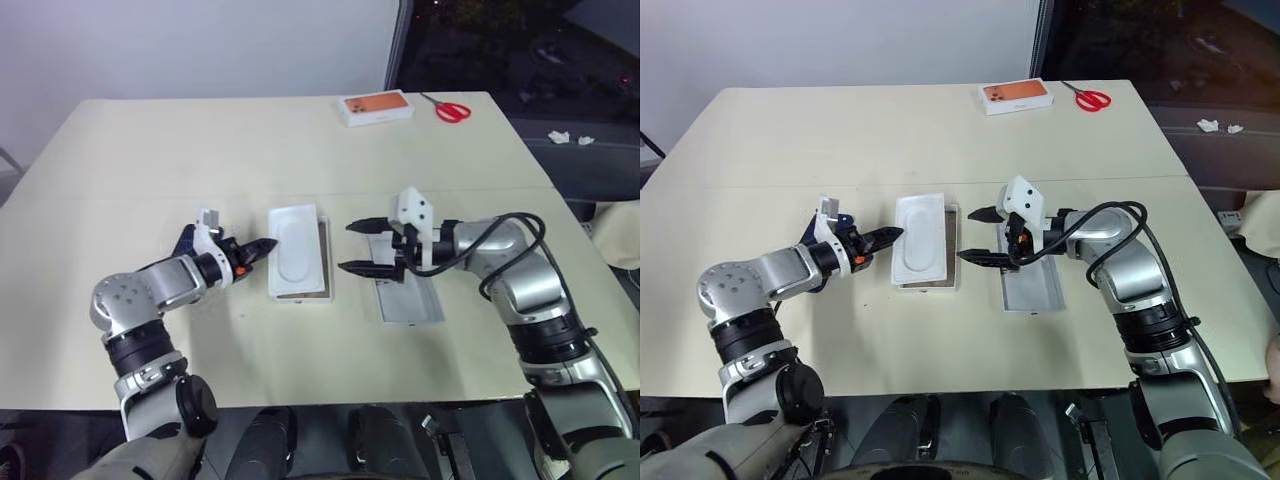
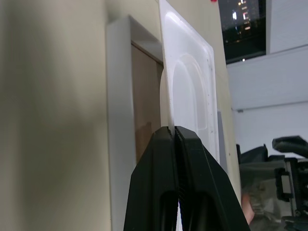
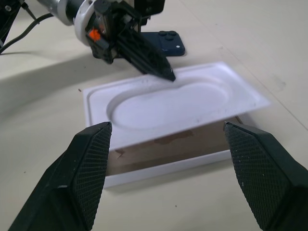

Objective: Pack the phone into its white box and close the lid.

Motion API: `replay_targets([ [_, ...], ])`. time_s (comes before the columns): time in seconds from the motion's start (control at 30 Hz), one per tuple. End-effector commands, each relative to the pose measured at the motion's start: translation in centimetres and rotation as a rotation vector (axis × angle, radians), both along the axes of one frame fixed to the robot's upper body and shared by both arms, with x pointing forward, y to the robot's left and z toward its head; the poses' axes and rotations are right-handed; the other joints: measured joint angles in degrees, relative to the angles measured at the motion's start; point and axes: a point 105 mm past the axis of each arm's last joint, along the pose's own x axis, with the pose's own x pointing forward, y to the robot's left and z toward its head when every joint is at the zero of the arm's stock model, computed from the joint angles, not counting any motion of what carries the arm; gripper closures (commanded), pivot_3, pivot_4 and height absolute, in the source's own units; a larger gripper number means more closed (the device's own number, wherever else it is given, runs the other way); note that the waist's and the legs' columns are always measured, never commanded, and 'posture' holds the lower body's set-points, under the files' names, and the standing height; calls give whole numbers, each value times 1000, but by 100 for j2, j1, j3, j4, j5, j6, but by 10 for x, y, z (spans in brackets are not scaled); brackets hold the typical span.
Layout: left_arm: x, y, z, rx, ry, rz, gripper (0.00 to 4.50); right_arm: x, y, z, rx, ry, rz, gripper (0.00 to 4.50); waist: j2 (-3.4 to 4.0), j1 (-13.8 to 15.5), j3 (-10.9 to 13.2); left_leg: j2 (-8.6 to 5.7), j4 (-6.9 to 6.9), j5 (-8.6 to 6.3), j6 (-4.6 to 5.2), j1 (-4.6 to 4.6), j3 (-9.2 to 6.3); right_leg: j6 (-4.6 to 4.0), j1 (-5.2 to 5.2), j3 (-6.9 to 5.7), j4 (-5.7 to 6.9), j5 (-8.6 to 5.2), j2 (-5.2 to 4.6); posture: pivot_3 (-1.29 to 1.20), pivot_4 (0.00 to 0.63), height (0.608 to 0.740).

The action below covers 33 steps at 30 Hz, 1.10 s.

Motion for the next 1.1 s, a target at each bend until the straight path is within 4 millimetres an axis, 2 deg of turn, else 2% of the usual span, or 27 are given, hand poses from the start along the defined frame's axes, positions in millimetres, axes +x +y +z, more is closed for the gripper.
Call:
replay_targets([
  [0.03,0,-1,7,11,-35,-3,3625,-2,3,12,23,-57,12,593,0,-1,0,0,0,0,0,0,0,0,0,0,0,0,0,0,150,740],
  [0.27,1,7,15,61,-91,7,110,0,1,9,20,-55,-1,593,1,-8,0,1,-1,1,-1,1,-1,0,0,-1,0,0,1,0,150,740],
  [0.4,4,12,32,51,-151,12,43,0,7,10,23,-67,9,593,0,-4,0,0,-1,1,-2,1,-1,0,0,-1,0,0,2,0,150,740],
  [0.57,1,27,51,123,-277,19,43,-2,24,17,57,-90,44,593,-5,-26,4,1,-3,4,-7,1,-1,0,-3,1,1,0,2,0,150,740],
  [0.67,1,38,58,161,-333,41,0,-2,42,23,100,-102,57,1424,-4,-29,5,2,-5,5,-9,1,-1,0,-5,1,1,0,3,0,150,740],
  [0.7,0,40,59,175,-350,45,0,-2,46,24,108,-106,60,1947,-4,-23,5,2,-5,5,-9,1,-1,0,-5,1,1,0,3,0,150,740],
  [0.8,1,58,64,278,-449,105,0,2,69,10,83,-113,58,3528,-4,-33,5,2,-5,6,-10,1,-1,-1,-5,2,-1,0,2,0,150,740],
  [0.83,-2,64,63,326,-480,110,0,7,74,-1,22,-142,35,4148,-4,-31,5,2,-7,6,-10,1,-1,-1,-6,2,-1,0,2,0,150,740],
  [0.87,-4,69,63,367,-527,112,0,12,78,-10,-25,-166,13,4433,-3,-43,5,2,-8,6,-10,1,-1,-1,-7,2,-1,-1,2,0,150,740],
  [1.1,-24,97,62,444,-630,102,0,27,102,-42,-191,-257,-36,4433,0,-20,8,0,-10,7,-11,-2,2,-3,-11,5,-2,-1,-4,0,150,740],
])
